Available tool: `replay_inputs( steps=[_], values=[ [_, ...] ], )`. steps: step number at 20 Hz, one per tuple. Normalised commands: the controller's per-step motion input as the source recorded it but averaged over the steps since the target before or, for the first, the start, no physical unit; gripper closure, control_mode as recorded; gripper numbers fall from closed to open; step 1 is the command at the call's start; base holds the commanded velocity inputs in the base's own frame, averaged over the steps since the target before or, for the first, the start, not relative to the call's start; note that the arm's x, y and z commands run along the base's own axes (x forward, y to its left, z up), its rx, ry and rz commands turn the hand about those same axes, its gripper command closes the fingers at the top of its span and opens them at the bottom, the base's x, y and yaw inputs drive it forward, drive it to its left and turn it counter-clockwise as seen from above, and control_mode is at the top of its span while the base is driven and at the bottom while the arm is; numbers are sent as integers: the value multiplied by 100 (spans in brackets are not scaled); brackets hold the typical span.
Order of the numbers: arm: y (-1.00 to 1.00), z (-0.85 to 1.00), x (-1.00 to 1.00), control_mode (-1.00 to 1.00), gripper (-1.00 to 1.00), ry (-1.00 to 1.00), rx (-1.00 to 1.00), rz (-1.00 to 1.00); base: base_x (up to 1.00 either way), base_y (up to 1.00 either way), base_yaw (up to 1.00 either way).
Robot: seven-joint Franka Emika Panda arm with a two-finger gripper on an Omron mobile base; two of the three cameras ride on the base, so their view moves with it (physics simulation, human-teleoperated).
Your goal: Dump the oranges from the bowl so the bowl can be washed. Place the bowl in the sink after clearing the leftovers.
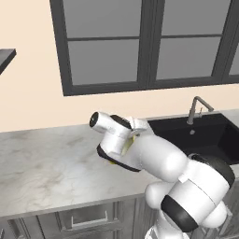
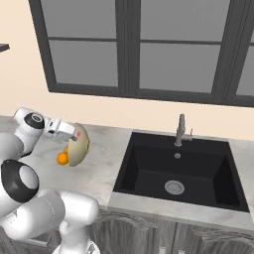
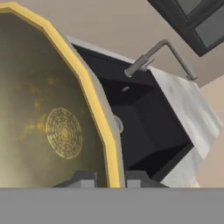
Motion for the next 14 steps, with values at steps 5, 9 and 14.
replay_inputs(
  steps=[5,9,14],
  values=[
    [-60,4,-13,-100,100,-1,0,-21,0,0,0],
    [-99,16,-25,-100,100,-7,0,-25,0,0,0],
    [-100,31,-30,-100,100,-15,1,-22,0,0,0]
  ],
)
